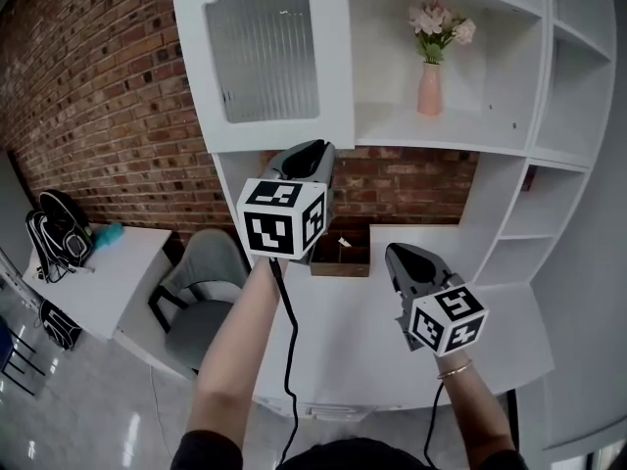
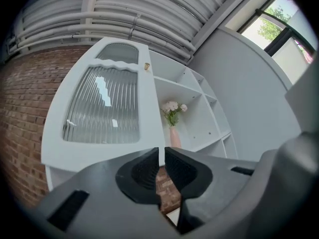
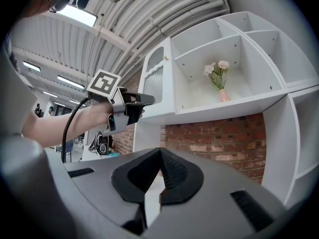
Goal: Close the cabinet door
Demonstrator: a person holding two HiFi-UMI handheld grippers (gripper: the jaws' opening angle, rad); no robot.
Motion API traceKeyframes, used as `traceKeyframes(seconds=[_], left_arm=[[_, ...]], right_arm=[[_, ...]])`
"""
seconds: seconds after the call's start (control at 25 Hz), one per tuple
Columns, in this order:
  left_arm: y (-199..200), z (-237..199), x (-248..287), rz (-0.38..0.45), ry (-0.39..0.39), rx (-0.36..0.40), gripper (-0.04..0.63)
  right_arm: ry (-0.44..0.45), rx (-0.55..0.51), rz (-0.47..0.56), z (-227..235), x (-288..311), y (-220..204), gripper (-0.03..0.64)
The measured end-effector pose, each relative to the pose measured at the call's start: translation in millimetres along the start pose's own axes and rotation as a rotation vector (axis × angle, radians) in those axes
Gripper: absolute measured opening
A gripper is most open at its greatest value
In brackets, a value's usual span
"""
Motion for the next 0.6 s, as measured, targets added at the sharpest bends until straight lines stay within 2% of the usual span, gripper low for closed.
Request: traceKeyframes(seconds=[0.28,0.6], left_arm=[[-88.1,1.9,-39.9,-0.104,0.021,-0.068,0.028],[-154.1,5.2,-79.8,-0.176,0.073,-0.098,0.015]], right_arm=[[0.015,0.010,-0.011,-22.3,-3.8,-10.5,0.000],[0.016,0.049,-0.044,-33.4,-4.2,-32.8,0.000]])
Point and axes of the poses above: the fingertips, and each gripper's own axes: x forward along the fingers, z to its right, y out of its top, the point moved 1 cm from there along -x, backward along the fingers, and after that the axes turned 9 degrees about -z, right-handed, at the moved point
